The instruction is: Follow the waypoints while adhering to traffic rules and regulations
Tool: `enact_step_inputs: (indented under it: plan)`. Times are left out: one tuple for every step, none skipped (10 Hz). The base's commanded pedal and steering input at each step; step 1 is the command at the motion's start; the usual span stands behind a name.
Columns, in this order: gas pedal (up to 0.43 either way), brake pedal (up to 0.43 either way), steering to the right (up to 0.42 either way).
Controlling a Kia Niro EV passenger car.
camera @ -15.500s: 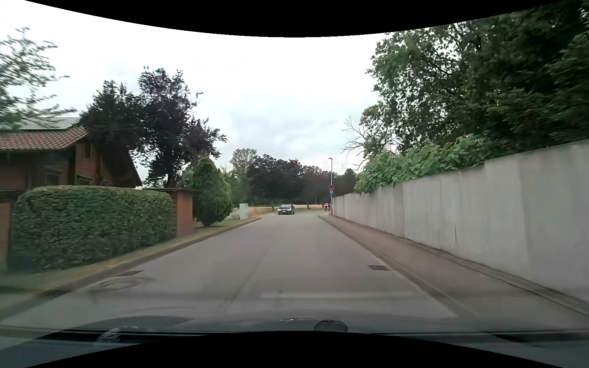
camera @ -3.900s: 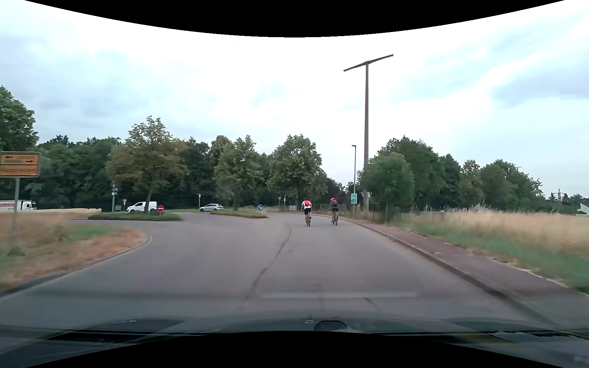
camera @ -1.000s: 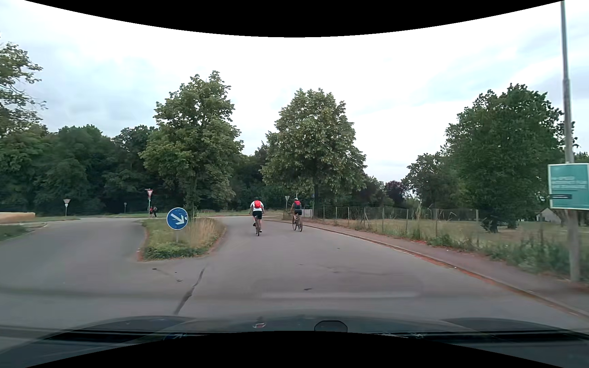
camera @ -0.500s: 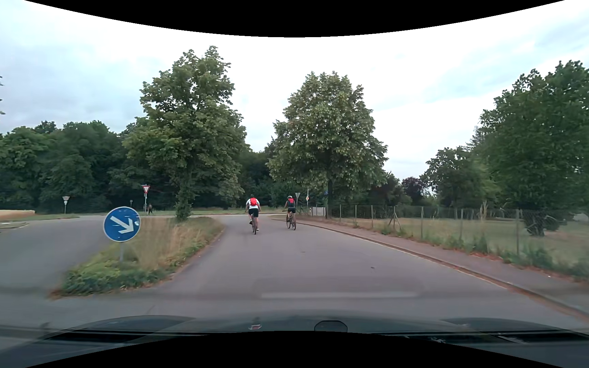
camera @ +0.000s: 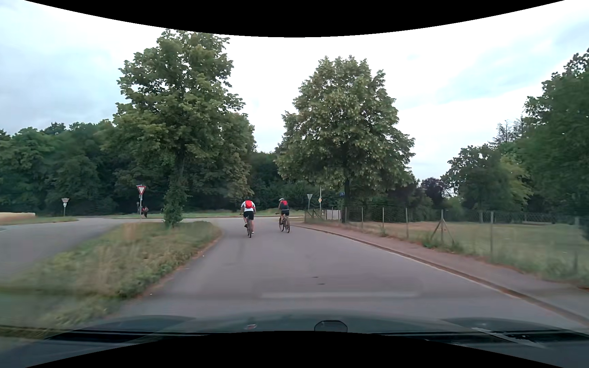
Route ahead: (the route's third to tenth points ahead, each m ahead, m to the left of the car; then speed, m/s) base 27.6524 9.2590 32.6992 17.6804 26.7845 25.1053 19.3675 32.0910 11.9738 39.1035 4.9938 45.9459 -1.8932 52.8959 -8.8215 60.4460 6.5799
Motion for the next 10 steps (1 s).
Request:
enact_step_inputs:
  plan:
    - [0.039, 0.000, -0.050]
    - [0.020, 0.000, -0.050]
    - [0.000, 0.000, -0.050]
    - [0.000, 0.000, -0.051]
    - [0.000, 0.000, -0.052]
    - [0.000, 0.000, -0.052]
    - [0.000, 0.000, -0.053]
    - [0.000, 0.000, -0.053]
    - [0.000, 0.000, -0.053]
    - [0.000, 0.000, -0.054]
